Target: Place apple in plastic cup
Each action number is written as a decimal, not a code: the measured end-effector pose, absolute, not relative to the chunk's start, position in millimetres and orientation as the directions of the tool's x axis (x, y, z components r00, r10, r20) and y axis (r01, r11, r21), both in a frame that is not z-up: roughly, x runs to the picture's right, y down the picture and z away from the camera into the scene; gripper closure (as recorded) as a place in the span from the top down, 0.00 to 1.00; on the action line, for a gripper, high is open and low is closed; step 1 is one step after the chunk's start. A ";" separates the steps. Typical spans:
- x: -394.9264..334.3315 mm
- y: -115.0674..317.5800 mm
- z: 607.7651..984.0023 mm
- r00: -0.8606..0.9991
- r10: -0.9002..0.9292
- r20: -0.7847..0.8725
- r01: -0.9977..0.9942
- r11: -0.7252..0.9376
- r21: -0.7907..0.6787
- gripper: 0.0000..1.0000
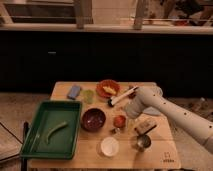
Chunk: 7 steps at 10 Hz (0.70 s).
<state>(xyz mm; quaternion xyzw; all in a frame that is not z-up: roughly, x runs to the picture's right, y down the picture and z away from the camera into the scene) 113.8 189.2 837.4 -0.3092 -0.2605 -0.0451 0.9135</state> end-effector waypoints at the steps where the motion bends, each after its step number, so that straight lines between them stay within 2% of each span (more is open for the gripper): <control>1: 110.9 190.2 839.0 0.859 0.071 0.507 0.250 0.806 -0.536 0.68; 7: 108.9 184.9 839.0 0.855 0.054 0.516 0.253 0.825 -0.505 0.09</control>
